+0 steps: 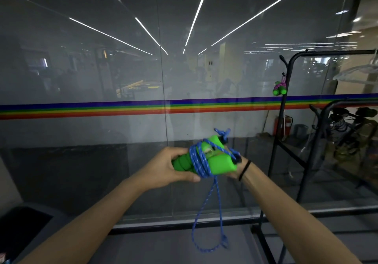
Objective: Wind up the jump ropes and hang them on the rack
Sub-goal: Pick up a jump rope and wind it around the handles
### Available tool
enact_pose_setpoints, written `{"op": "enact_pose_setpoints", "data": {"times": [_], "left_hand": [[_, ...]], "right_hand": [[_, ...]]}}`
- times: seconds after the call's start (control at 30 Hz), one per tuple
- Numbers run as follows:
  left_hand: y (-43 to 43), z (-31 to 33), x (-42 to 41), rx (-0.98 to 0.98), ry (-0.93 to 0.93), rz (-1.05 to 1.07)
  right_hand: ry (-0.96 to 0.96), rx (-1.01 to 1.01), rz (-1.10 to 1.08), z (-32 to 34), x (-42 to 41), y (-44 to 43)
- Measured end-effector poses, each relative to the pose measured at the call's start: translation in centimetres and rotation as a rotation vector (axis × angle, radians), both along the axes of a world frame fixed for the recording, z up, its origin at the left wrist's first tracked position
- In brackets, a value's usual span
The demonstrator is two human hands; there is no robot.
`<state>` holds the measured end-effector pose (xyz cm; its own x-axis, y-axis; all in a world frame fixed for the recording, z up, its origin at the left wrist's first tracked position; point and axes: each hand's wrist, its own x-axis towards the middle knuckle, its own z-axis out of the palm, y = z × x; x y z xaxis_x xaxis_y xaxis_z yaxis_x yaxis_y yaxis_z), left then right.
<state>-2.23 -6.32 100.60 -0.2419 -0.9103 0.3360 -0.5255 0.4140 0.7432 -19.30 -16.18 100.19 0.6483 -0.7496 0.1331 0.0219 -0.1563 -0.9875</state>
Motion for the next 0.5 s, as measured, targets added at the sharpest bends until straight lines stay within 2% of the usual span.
{"op": "enact_pose_setpoints", "data": {"times": [0.1,0.17,0.23,0.3,0.4,0.47,0.5], "left_hand": [[-0.1,-1.1,-0.6,0.007,0.202,0.095],[-0.2,-1.6,-1.0,0.004,0.382,0.197],[-0.4,-1.8,-1.2,-0.03,0.466,0.295],[-0.3,-1.8,-1.2,-0.087,0.353,0.438],[0.0,-1.6,-1.0,-0.193,0.037,0.681],[0.1,-1.4,-0.6,-0.178,-0.182,0.772],[0.1,-1.3,-0.2,-0.163,-0.292,0.814]], "right_hand": [[0.018,-0.082,0.055,-1.1,1.2,0.6],[0.108,-0.123,0.093,-1.2,2.1,0.8],[0.161,-0.138,0.09,-1.2,2.4,1.2],[0.239,-0.221,0.06,-1.1,2.5,1.4],[0.461,-0.517,0.017,-0.4,2.3,1.7],[0.599,-0.702,0.025,0.3,1.9,2.0],[0.648,-0.732,0.049,0.7,1.6,2.2]]}}
